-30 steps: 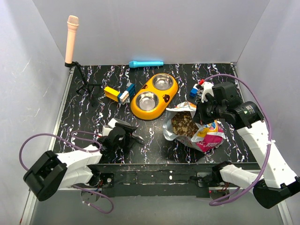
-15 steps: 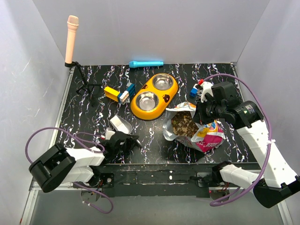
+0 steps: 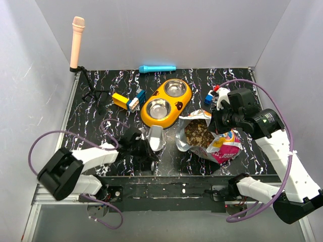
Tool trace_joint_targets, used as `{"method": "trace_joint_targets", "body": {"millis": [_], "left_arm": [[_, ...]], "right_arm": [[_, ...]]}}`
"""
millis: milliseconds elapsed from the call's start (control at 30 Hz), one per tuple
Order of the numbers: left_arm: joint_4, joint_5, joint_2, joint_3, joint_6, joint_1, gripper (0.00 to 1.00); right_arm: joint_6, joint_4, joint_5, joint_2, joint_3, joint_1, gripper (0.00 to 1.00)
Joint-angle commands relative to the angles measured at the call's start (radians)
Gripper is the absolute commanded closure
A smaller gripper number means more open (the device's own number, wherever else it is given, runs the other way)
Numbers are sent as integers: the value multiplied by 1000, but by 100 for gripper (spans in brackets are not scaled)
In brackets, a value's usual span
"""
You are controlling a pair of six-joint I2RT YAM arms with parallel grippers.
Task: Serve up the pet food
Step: Adjust the spatula at the center of the board.
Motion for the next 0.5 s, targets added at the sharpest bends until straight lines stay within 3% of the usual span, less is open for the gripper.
{"method": "trace_joint_targets", "body": {"millis": [0, 133, 300, 467], "left_arm": [[-139, 390, 174, 145, 394, 4, 100], [-223, 471, 373, 279, 583, 3, 97], [-283, 510, 507, 420, 681, 6, 55], [-290, 409, 466, 416, 677, 24, 38]], "right_arm": [[31, 84, -65, -49, 96, 20, 99], [44, 87, -76, -38, 111, 20, 99], [44, 70, -70, -39, 127, 20, 99], [47, 60, -62, -40, 125, 20, 99]]}}
